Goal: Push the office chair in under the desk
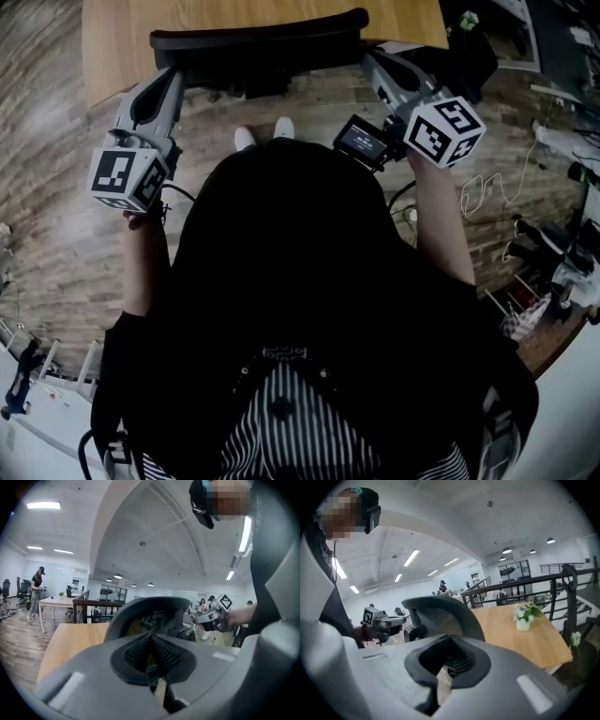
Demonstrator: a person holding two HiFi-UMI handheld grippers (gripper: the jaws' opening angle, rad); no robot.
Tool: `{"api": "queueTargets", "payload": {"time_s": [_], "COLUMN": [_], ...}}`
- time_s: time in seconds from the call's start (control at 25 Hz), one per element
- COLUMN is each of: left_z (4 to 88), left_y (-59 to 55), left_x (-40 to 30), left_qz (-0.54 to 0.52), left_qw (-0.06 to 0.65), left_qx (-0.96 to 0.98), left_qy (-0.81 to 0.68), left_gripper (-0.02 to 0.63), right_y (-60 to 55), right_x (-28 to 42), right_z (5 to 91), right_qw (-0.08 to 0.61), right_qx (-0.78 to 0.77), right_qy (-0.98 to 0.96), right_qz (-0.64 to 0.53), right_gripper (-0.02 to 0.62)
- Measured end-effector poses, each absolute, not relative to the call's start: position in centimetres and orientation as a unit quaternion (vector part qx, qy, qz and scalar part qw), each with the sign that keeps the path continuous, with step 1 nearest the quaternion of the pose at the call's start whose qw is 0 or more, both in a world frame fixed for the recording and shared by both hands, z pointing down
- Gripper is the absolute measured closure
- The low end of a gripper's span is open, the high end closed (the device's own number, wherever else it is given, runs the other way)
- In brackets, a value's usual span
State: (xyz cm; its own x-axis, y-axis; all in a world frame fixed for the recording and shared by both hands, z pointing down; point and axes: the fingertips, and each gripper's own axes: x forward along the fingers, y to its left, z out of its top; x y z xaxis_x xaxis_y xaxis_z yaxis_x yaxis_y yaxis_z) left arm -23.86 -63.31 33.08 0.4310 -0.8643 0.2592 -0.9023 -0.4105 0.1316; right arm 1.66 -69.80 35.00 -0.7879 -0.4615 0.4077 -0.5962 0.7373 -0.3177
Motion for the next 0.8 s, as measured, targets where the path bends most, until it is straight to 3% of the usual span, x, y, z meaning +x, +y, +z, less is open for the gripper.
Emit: {"api": "queueTargets", "payload": {"time_s": [0.36, 0.8], "left_z": [35.2, 35.1], "left_y": [-62.8, -61.7], "left_x": [-20.0, -18.0], "left_qz": [0.051, 0.072], "left_qw": [0.177, 0.168], "left_qx": [0.828, 0.847], "left_qy": [-0.529, -0.499], "left_gripper": [0.6, 0.6], "right_y": [-62.4, -60.7], "right_x": [-7.4, -9.2], "right_z": [36.0, 35.7], "right_qw": [0.197, 0.199], "right_qx": [0.294, 0.257], "right_qy": [-0.917, -0.929], "right_qz": [0.184, 0.178], "right_gripper": [0.597, 0.597]}}
